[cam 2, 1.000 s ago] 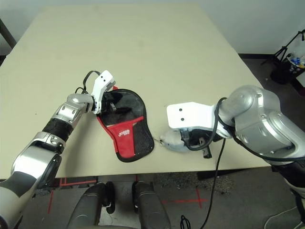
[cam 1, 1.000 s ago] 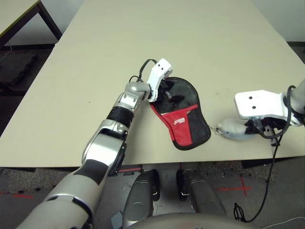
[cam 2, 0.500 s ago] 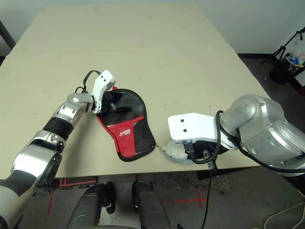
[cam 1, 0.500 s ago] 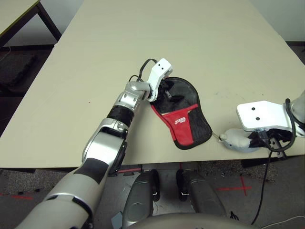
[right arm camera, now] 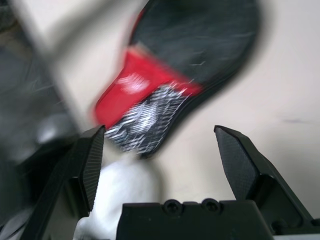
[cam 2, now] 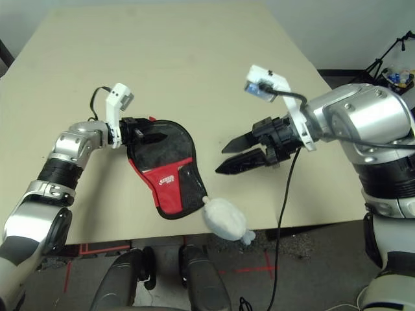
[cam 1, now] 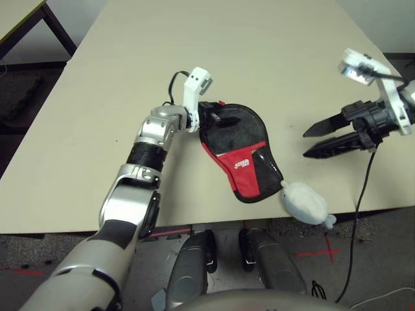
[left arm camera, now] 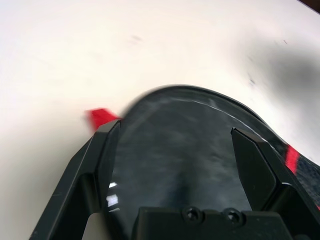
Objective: Store the ping-pong paddle in its case and zip it.
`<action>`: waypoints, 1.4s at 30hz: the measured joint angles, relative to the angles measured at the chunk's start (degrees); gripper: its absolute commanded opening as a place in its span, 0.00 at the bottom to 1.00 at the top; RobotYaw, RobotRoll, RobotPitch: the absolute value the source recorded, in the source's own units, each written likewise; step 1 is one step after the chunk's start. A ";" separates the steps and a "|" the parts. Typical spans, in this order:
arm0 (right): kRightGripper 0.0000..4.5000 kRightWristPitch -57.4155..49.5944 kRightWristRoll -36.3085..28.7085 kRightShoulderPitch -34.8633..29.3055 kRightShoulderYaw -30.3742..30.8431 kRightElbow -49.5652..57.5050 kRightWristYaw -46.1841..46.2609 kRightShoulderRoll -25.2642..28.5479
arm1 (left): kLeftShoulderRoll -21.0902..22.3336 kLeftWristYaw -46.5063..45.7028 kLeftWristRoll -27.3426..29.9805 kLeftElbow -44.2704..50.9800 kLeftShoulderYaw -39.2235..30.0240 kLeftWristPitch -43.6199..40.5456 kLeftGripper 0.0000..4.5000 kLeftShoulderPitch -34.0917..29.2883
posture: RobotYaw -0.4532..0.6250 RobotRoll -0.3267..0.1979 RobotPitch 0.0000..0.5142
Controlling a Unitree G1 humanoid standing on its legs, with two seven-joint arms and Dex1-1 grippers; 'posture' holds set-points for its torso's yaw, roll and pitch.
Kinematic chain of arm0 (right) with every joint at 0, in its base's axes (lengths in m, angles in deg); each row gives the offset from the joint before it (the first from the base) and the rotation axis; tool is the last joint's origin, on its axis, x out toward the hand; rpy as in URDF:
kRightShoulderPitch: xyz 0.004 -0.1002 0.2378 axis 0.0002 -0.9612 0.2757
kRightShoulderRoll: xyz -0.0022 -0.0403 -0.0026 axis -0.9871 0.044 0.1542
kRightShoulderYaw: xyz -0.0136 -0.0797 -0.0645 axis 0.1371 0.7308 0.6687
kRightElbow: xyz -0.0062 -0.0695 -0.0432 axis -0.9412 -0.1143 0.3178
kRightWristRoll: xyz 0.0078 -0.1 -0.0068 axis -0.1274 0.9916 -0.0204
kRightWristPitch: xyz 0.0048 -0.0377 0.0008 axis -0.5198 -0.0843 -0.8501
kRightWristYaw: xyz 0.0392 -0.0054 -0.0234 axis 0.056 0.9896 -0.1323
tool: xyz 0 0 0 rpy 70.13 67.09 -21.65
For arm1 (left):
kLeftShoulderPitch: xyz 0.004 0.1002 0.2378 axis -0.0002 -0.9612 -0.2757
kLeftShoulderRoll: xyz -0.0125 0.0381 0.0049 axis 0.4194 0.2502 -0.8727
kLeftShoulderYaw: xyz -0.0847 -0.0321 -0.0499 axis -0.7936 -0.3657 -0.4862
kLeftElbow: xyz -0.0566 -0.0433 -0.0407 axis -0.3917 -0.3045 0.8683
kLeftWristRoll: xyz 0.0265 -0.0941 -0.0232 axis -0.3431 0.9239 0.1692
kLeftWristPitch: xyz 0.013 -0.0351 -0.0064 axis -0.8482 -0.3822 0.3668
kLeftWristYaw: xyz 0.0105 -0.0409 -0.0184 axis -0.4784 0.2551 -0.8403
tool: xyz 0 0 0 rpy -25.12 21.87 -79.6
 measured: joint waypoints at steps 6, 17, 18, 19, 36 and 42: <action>0.99 13.01 3.41 -1.26 -10.75 -13.42 17.23 -9.85 | 0.61 -7.55 1.34 0.44 -5.45 4.66 1.00 -1.94 | 0.32 0.62 0.38; 0.99 43.90 6.41 -9.34 -28.09 -26.21 46.53 -22.21 | 1.35 -21.86 3.19 -7.30 -15.60 18.70 1.00 -3.86 | 0.35 0.62 0.38; 0.99 46.18 6.50 -9.39 -29.54 -27.46 49.20 -22.96 | 1.36 -22.78 3.13 -7.92 -15.84 19.99 1.00 -4.19 | 0.36 0.62 0.38; 0.99 48.67 6.59 -9.40 -31.00 -28.68 51.87 -23.41 | 1.35 -23.76 3.05 -8.62 -15.89 21.33 1.00 -4.29 | 0.36 0.62 0.38; 0.99 70.07 10.23 -7.31 -35.75 -51.82 65.07 -16.98 | -0.11 -31.84 2.34 -14.53 -15.49 32.23 1.00 -7.36 | 0.31 0.62 0.44; 0.99 72.07 10.19 -7.92 -35.75 -54.33 64.52 -17.03 | -1.13 -34.10 0.57 -14.14 -14.42 35.44 1.00 -9.79 | 0.32 0.62 0.42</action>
